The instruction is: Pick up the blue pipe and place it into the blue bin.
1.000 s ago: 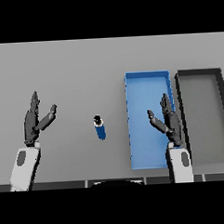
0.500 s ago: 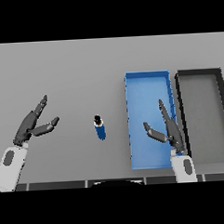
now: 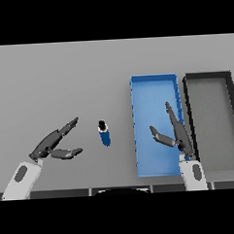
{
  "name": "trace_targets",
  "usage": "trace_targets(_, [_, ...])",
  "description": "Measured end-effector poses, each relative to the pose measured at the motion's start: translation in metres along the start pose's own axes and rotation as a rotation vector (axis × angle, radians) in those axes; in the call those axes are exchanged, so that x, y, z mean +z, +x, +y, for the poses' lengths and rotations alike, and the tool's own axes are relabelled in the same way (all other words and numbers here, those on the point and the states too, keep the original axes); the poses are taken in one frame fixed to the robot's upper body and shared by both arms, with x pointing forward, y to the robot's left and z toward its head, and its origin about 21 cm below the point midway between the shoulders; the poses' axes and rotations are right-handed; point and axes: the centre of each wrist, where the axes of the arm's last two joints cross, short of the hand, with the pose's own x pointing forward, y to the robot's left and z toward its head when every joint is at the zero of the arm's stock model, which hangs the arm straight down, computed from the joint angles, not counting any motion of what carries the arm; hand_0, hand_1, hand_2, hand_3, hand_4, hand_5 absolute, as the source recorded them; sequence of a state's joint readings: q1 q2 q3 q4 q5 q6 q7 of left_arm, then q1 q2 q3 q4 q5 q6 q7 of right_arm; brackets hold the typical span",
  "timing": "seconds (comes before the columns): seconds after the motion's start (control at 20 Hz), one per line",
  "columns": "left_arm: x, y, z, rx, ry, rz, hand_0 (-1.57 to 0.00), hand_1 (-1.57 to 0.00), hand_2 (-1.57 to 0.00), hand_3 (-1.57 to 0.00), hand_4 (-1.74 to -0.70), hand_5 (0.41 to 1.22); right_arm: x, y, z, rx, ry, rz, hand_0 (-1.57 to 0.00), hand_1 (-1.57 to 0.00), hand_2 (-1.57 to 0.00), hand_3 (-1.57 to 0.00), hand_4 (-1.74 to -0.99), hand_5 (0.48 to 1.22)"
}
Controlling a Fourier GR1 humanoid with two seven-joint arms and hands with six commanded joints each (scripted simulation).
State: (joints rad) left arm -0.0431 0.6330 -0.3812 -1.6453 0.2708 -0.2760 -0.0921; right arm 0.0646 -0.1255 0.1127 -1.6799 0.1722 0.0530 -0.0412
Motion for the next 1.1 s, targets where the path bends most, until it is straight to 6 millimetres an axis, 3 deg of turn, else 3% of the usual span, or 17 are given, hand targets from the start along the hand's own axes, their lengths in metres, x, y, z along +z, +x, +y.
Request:
trace_targets(0.25, [-0.018,-0.005,-0.034,-0.037,-0.039,-0.022,0.0,0.0,0.0,0.0,-1.19,0.464,0.005,0.001,0.006,-0.011,-0.006,-0.014,0.0,0.0,0.0,0.0,-1.223,0.62])
trace_targets(0.45, [-0.04,-0.013,-0.049,-0.012,-0.052,-0.007,0.0,0.0,0.0,0.0,-1.21,0.468,0.005,0.004,0.009,-0.012,-0.015,-0.008,0.0,0.0,0.0,0.0,-1.229,0.622])
trace_targets(0.8, [-0.078,-0.024,-0.073,0.017,-0.101,0.007,0.0,0.0,0.0,0.0,-1.14,0.459,0.007,0.005,0.005,-0.013,-0.019,0.012,0.0,0.0,0.0,0.0,-1.204,0.607])
trace_targets(1.1, [-0.106,-0.025,-0.087,0.083,-0.118,-0.052,0.0,0.0,-0.04,-0.01,-1.24,0.558,0.011,0.002,0.001,-0.022,-0.02,0.007,0.0,0.0,0.0,0.0,-1.204,0.605])
